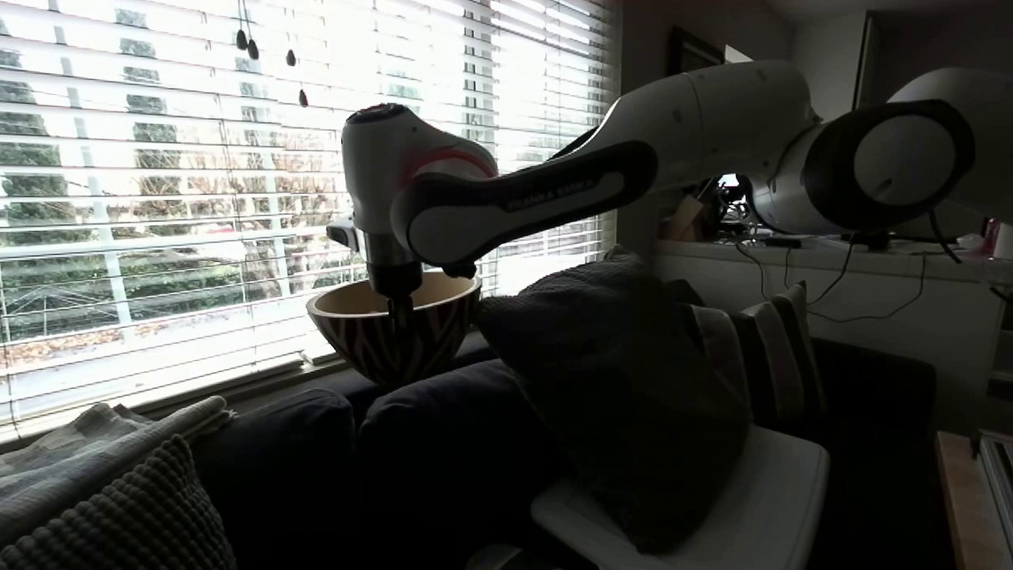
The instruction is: Put the bowl on top of the backrest of the chair
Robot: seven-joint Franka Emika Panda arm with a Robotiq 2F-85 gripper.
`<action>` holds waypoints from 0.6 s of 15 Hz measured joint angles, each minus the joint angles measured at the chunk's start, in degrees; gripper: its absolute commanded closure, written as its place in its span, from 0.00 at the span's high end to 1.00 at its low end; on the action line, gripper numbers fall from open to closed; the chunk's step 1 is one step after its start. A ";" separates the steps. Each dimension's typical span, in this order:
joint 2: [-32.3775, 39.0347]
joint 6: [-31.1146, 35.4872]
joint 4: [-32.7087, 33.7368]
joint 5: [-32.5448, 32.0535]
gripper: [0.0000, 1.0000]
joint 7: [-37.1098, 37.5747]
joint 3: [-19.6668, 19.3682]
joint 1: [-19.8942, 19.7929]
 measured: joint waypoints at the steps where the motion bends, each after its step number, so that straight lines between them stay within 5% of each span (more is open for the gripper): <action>1: 0.37 0.00 -0.46 0.47 0.23 0.03 0.14 -0.07; 5: 1.07 0.00 -0.57 0.74 0.23 0.04 0.27 -0.09; 6: 1.06 0.00 -0.52 0.74 0.06 0.04 0.27 -0.09; 9: 1.49 -0.02 -0.98 1.50 0.06 -0.23 0.42 -0.20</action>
